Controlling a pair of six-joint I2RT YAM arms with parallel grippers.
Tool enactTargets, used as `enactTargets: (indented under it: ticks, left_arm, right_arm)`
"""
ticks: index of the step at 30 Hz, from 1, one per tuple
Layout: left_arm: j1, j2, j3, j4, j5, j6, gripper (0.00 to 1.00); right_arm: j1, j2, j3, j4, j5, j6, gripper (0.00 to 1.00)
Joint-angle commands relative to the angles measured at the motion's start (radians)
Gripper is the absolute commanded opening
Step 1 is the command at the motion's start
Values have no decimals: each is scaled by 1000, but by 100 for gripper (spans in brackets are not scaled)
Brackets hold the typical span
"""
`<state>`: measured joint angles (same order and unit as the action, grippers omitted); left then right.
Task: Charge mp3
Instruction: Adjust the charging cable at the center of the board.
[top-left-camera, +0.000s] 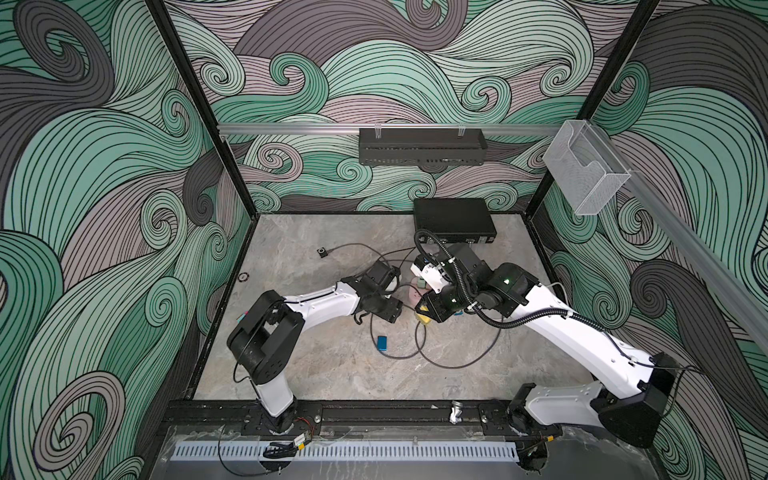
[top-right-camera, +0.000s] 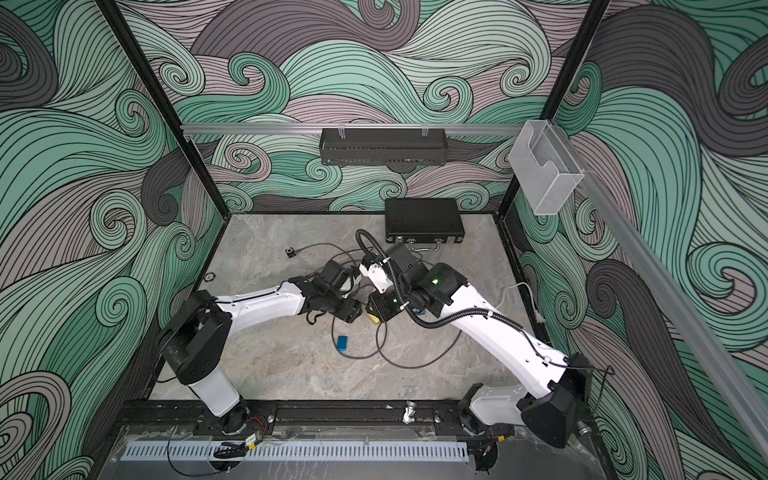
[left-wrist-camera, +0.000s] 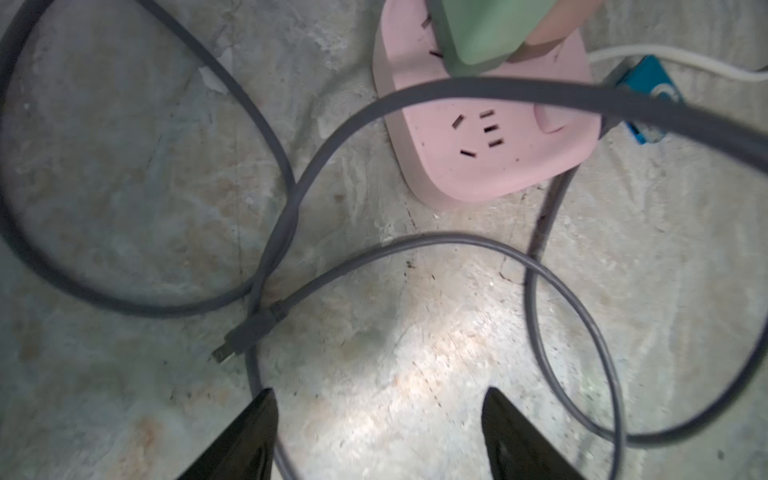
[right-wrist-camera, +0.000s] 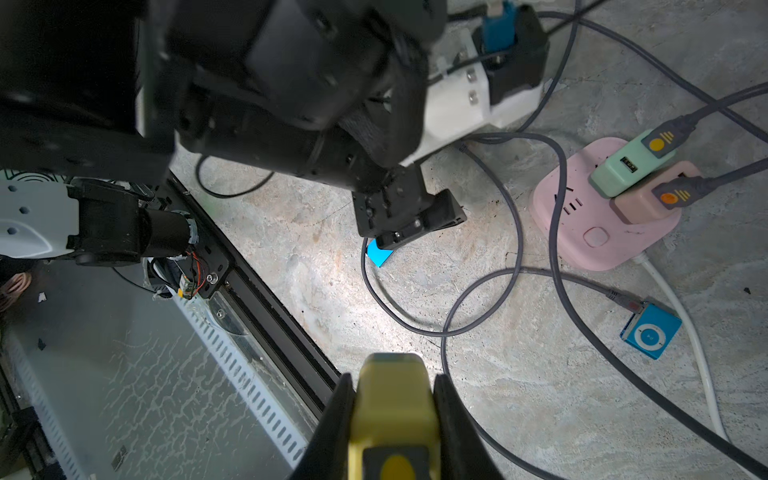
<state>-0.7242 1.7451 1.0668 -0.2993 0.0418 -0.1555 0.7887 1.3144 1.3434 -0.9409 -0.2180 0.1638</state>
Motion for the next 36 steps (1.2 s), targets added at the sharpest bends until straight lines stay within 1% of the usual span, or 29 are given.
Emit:
enactTargets:
  ticks: [1, 6, 7, 9, 11, 12, 14, 16, 18, 19, 20, 22, 25, 27, 30, 32, 34, 36]
  left_arm:
    - [2, 53, 68, 130, -111, 96, 77]
    - [2, 131, 111, 237, -142, 86, 77]
    - [3, 144, 115, 262, -164, 79, 77]
    - [6, 184, 150, 265, -186, 89, 76]
    - [9, 236, 197, 248, -210, 89, 74]
    - [12, 248, 199, 265, -208, 84, 72]
    - [21, 261, 184, 320, -200, 57, 66]
    - [34, 259, 167, 367, -205, 16, 56]
    - [54, 247, 141, 417, -200, -34, 41]
    - [67, 236, 127, 436, -206, -70, 33]
    - [80, 226, 113, 451, -204, -102, 28]
    - [118, 190, 84, 469, -163, -166, 24]
    - [166, 105, 25, 488, -109, -220, 23]
    - [190, 25, -13, 485, -107, -229, 22]
    - [243, -78, -34, 411, -108, -295, 17]
    - [288, -131, -42, 378, -75, -349, 16]
    - [326, -183, -56, 356, -70, -393, 16]
    - [366, -220, -50, 281, -86, -437, 15]
  right_arm:
    - [0, -31, 45, 1, -25, -24, 0]
    - [-1, -47, 53, 4, -64, -32, 0]
    - [0, -49, 51, 10, -74, -32, 0]
    - [0, -51, 49, 18, -93, -32, 0]
    - [-1, -53, 50, 29, -109, -30, 0]
    - [0, -52, 51, 31, -113, -30, 0]
    - [1, -55, 54, 38, -122, -29, 0]
    - [1, -58, 54, 48, -133, -26, 0]
    - [1, -58, 53, 63, -156, -24, 0]
    - [1, -58, 52, 72, -170, -19, 0]
    - [1, -56, 52, 74, -179, -18, 0]
    - [3, -52, 51, 64, -180, -14, 0]
    - [7, -49, 32, 52, -128, -10, 0]
    - [10, -42, 14, 40, -80, -9, 0]
    - [16, -7, -11, 19, -44, -20, 0]
    - [27, 25, -21, -5, -19, -40, 0]
    - [37, 63, -26, -23, 44, -54, 0]
    - [36, 93, -32, -18, 119, -55, 0]
